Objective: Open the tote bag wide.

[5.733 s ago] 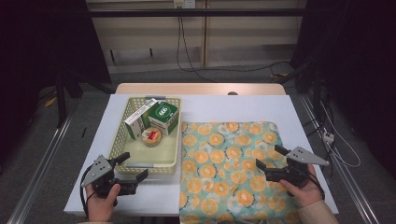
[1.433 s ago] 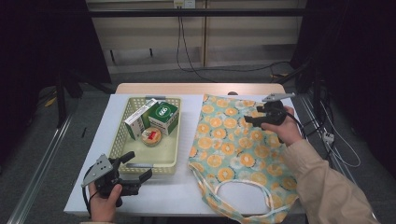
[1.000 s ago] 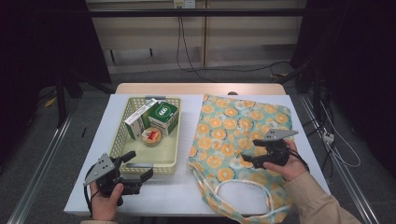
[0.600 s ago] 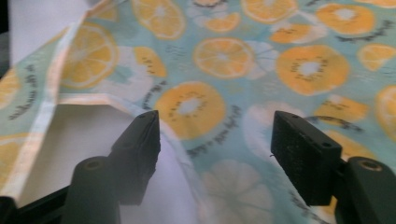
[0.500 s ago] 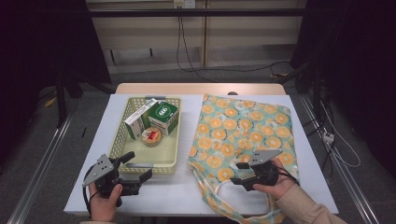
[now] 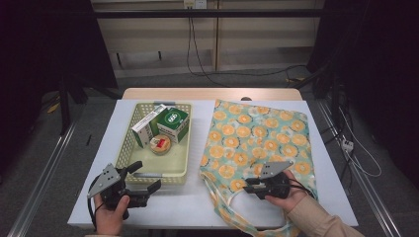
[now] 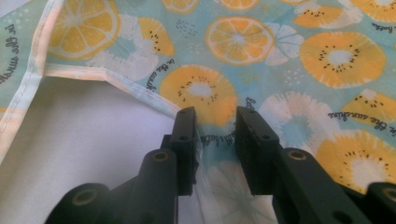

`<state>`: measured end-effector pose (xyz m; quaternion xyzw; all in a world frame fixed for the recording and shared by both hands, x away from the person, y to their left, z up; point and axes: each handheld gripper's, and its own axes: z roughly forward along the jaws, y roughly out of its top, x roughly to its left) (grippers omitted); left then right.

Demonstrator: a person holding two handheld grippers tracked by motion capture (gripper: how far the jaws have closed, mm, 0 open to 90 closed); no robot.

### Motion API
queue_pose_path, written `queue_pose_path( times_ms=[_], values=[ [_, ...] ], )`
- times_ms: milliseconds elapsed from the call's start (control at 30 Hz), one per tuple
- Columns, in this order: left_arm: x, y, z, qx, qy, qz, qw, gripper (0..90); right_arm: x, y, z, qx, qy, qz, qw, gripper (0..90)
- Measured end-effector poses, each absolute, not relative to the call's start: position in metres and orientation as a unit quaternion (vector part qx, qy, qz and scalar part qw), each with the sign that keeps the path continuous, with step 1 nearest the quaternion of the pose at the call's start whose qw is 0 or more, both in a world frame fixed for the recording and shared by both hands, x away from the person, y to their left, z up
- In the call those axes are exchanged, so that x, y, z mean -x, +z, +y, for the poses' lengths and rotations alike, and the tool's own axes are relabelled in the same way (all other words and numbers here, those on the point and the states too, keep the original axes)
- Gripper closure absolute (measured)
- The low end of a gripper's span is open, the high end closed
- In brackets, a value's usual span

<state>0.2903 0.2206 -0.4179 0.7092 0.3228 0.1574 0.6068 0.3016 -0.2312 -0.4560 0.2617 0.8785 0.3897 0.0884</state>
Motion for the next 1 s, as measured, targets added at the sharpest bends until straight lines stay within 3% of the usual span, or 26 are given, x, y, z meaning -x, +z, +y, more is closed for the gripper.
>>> queue_pose_path(
  times_ms=[467, 667, 1000],
  values=[
    [-0.29, -0.417, 0.221, -0.71, 0.159, 0.322, 0.606, 4.7, -0.306, -0.457, -0.231, -0.264, 0.392, 0.876, 0.093, 88.7],
    [-0.29, -0.418, 0.221, -0.709, 0.159, 0.322, 0.607, 4.7, -0.308, -0.455, -0.23, -0.267, 0.385, 0.877, 0.109, 90.0],
    [-0.29, -0.418, 0.22, -0.709, 0.158, 0.323, 0.607, 4.7, -0.321, -0.453, -0.232, -0.283, 0.403, 0.865, 0.094, 90.0]
  ],
)
